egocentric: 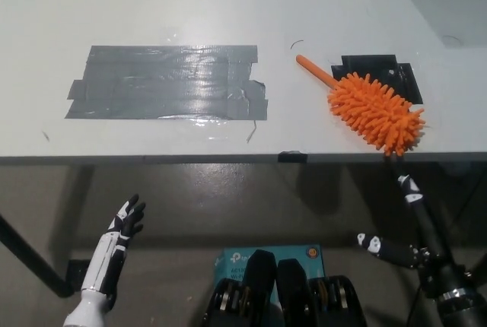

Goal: An orange duster is kept infront of the robot in the middle of the table and the robot extends its right arm to grab the duster, picks it up and hands it to a person

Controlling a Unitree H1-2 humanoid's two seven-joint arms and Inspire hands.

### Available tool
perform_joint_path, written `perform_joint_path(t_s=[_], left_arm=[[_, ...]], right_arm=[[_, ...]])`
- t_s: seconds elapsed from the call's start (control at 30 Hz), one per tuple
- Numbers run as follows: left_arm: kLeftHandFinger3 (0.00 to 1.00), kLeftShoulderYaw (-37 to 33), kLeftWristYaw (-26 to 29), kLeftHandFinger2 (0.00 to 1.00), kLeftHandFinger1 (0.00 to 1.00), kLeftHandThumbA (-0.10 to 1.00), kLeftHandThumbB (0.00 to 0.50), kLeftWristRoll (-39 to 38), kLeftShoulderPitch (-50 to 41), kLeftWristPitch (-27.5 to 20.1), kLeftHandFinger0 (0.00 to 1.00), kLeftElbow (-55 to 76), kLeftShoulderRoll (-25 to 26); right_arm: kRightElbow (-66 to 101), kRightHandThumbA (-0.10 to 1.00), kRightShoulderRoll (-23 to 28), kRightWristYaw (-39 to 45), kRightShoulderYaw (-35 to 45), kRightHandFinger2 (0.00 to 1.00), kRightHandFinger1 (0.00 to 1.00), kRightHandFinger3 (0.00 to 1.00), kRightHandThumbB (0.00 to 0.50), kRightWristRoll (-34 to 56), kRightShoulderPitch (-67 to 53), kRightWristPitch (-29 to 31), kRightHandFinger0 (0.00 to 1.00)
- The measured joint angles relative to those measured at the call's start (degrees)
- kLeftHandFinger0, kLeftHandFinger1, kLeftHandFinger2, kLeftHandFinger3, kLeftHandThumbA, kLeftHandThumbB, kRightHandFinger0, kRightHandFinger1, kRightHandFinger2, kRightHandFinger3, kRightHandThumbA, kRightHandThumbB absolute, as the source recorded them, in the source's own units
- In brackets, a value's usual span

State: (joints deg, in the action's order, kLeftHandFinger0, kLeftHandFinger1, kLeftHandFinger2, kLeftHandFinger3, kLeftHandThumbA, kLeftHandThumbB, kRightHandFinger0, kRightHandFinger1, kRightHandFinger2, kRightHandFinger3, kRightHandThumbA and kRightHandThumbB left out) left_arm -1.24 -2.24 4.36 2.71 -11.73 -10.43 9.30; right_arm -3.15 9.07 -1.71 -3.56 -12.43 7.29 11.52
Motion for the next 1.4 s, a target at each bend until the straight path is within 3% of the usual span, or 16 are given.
perform_joint_path(t_s=[0.1, 0.27, 0.47, 0.53, 0.7, 0.97, 1.17, 1.27, 1.4], left_arm=[[1.00, 0.0, 0.0, 1.00, 1.00, 0.99, 0.185, 0.0, 0.0, -0.1, 1.00, 0.0, 0.0], [1.00, 0.0, 0.0, 1.00, 1.00, 0.97, 0.188, -0.1, -0.1, -0.1, 1.00, -0.1, -0.1], [1.00, 0.0, 0.0, 1.00, 1.00, 0.99, 0.192, -0.1, -0.1, -0.1, 1.00, -0.1, -0.1], [1.00, 0.0, 0.0, 1.00, 1.00, 0.99, 0.192, -0.1, -0.1, 0.0, 1.00, -0.1, -0.1], [1.00, 0.0, 0.0, 1.00, 1.00, 0.98, 0.209, -0.1, 0.0, 0.0, 1.00, -0.1, -0.1], [1.00, 0.0, -0.4, 1.00, 1.00, 0.97, 0.159, -0.1, 0.1, 0.0, 1.00, 0.1, -0.1], [1.00, 0.0, -0.6, 1.00, 1.00, 0.99, 0.143, -0.1, 0.2, 0.0, 1.00, 0.2, -0.2], [1.00, 0.0, -0.6, 1.00, 1.00, 1.00, 0.134, -0.1, 0.5, 0.0, 1.00, 0.2, -0.2], [1.00, 0.1, -0.6, 1.00, 1.00, 1.00, 0.144, 0.0, 0.6, 0.0, 1.00, 0.3, -0.2]], right_arm=[[5.9, 0.90, -0.2, -0.9, 1.8, 1.00, 1.00, 1.00, 0.257, -1.3, 0.7, -0.4, 1.00], [14.5, 0.83, 1.1, -0.4, 3.6, 1.00, 1.00, 1.00, 0.260, -3.9, 6.0, -6.3, 1.00], [14.5, 0.90, 4.2, 1.3, 3.4, 1.00, 1.00, 1.00, 0.290, -7.2, 13.8, -13.5, 1.00], [13.3, 0.91, 5.1, 1.9, 2.9, 1.00, 1.00, 1.00, 0.321, -8.6, 16.3, -15.9, 1.00], [6.5, 0.96, 6.8, 3.9, -0.4, 1.00, 1.00, 1.00, 0.364, -12.6, 24.2, -22.6, 1.00], [-6.7, 1.00, 7.0, 7.3, -7.3, 1.00, 1.00, 1.00, 0.397, -17.7, 31.9, -31.7, 1.00], [-18.1, 1.00, 6.9, 10.1, -11.0, 1.00, 1.00, 1.00, 0.398, -18.2, 37.0, -35.0, 1.00], [-23.5, 1.00, 6.8, 11.9, -13.0, 1.00, 1.00, 1.00, 0.446, -18.2, 39.8, -35.9, 1.00], [-28.4, 1.00, 6.8, 13.3, -15.3, 1.00, 1.00, 1.00, 0.441, -18.2, 42.4, -36.4, 1.00]])
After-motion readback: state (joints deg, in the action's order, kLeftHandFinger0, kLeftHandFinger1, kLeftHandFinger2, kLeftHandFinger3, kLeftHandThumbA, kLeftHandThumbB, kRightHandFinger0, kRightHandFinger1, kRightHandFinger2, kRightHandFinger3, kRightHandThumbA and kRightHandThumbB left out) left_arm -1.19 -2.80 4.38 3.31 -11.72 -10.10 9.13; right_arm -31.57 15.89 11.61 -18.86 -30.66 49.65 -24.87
